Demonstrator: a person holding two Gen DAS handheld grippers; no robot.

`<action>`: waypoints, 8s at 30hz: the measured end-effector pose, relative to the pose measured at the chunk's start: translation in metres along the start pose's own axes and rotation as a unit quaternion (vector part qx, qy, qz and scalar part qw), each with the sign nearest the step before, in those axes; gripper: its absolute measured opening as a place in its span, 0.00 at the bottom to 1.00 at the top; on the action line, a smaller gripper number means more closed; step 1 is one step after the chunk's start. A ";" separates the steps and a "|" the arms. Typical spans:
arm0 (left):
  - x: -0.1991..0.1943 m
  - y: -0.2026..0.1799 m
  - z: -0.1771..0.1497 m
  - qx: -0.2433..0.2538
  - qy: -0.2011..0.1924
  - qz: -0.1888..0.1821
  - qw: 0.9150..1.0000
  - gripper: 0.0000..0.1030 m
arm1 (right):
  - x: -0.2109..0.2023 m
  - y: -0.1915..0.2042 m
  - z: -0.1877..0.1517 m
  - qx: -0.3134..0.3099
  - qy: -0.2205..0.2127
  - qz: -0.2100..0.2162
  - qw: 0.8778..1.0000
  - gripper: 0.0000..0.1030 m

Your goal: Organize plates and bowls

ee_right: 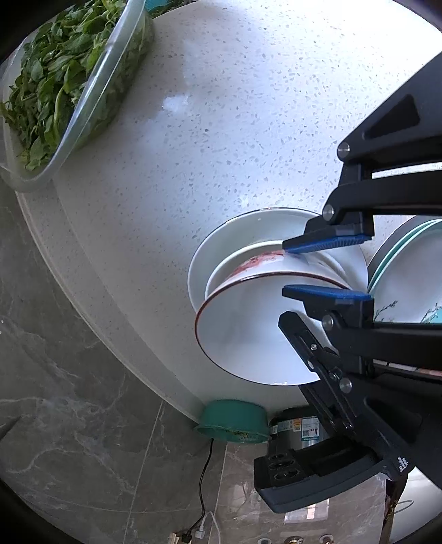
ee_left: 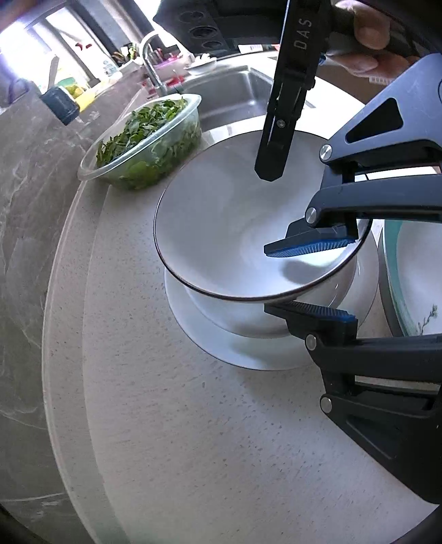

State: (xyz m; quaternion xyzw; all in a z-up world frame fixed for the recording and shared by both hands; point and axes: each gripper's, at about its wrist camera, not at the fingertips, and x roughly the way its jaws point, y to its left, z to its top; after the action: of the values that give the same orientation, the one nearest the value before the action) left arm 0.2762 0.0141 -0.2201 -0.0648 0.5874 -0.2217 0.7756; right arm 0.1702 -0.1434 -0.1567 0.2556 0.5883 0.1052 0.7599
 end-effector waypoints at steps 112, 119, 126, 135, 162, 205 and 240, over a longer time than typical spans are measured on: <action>-0.055 0.139 -0.043 0.029 -0.008 -0.033 0.999 1.00 | -0.036 -0.049 -0.002 -0.061 -0.045 0.000 0.997 0.86; -0.048 0.128 -0.044 0.075 -0.030 -0.031 0.996 1.00 | -0.022 -0.055 -0.003 -0.056 -0.031 -0.009 0.998 0.86; -0.038 0.124 -0.036 0.080 -0.009 -0.035 0.996 1.00 | -0.009 -0.060 0.000 -0.050 -0.005 -0.017 0.999 0.78; -0.029 0.132 -0.031 0.055 0.015 -0.017 0.998 1.00 | 0.007 -0.059 0.000 -0.045 0.012 -0.019 0.999 0.70; 0.024 0.092 -0.003 0.093 0.014 0.021 0.995 0.72 | 0.035 -0.060 0.006 -0.059 0.008 -0.027 0.998 0.56; 0.015 0.063 -0.010 0.111 0.000 0.017 0.994 0.09 | 0.046 -0.019 -0.006 -0.120 -0.025 -0.055 0.991 0.14; -0.097 0.041 -0.093 0.117 -0.019 0.023 0.993 0.08 | -0.021 0.027 -0.087 -0.147 -0.043 -0.065 0.986 0.14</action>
State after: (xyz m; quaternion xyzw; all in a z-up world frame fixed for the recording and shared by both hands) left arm 0.1793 0.1064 -0.1778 0.0362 0.5440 -0.2700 0.7936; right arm 0.0858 -0.1078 -0.1404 0.1063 0.5489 0.1299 0.8188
